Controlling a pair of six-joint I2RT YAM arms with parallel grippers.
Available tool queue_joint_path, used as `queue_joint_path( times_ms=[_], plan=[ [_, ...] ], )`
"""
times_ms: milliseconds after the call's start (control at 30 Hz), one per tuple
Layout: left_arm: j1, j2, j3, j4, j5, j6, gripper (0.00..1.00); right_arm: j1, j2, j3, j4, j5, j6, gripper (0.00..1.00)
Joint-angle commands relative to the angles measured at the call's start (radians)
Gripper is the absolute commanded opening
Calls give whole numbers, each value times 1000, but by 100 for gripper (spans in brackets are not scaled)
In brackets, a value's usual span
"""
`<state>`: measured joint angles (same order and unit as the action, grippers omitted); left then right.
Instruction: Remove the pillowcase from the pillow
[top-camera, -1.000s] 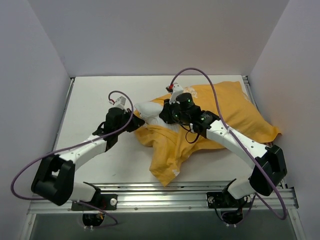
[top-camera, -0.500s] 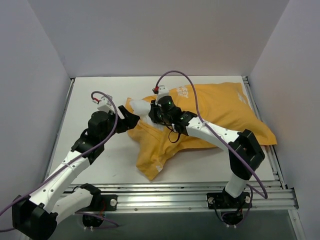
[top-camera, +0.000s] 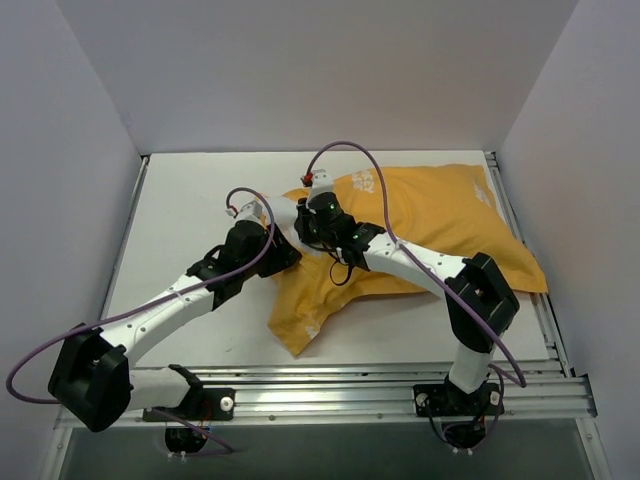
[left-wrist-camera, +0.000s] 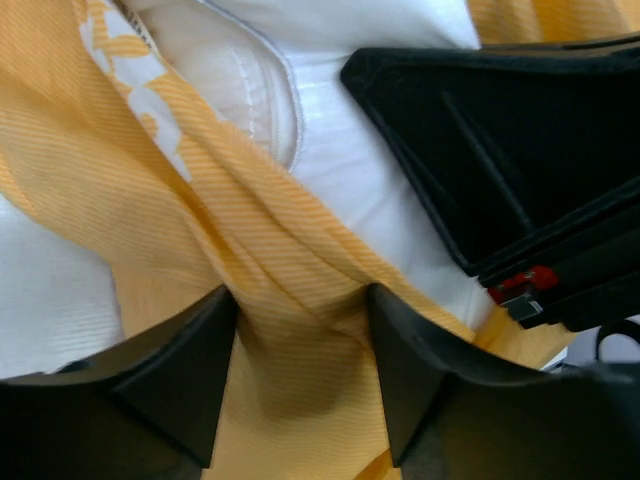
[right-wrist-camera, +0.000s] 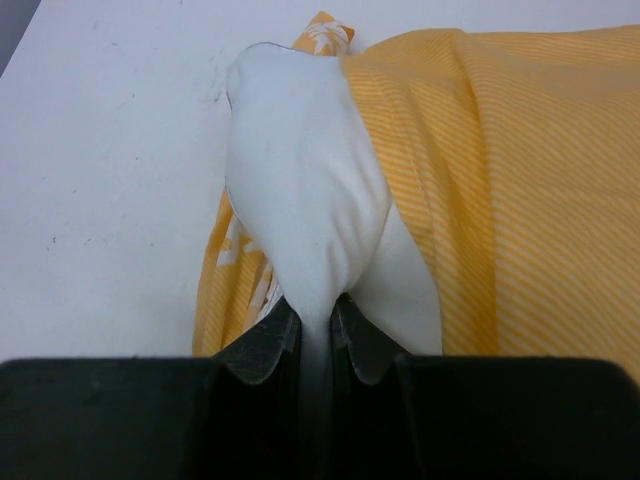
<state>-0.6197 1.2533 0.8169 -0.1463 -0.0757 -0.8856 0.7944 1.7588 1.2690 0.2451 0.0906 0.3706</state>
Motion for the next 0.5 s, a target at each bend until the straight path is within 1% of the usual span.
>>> queue_joint_path(
  times_ms=[0,67,100,167,200,267,300,333,467],
  plan=[
    [-23,27,77,53,-24,-6,56,12,7,50,88,24,24,0],
    [-28,31,76,30,-26,-1,43,11,13,56,86,40,21,0],
    [-31,21,65,21,-26,0,32,9,13,61,83,44,18,0],
    [-32,0,48,-4,-21,-1,21,-3,19,78,71,66,11,0],
    [-34,-29,41,-16,-22,-1,14,-12,22,85,66,75,11,0],
    [-40,-64,10,-55,-26,-1,8,-49,27,99,62,81,19,0],
    [-43,-98,-1,-71,-26,-1,3,-63,28,111,62,80,27,0],
    [-46,-115,-21,-103,-24,-1,2,-75,31,119,60,84,27,0],
    [-54,-190,-82,-147,-4,-9,2,-115,36,170,48,104,13,0]
  ],
)
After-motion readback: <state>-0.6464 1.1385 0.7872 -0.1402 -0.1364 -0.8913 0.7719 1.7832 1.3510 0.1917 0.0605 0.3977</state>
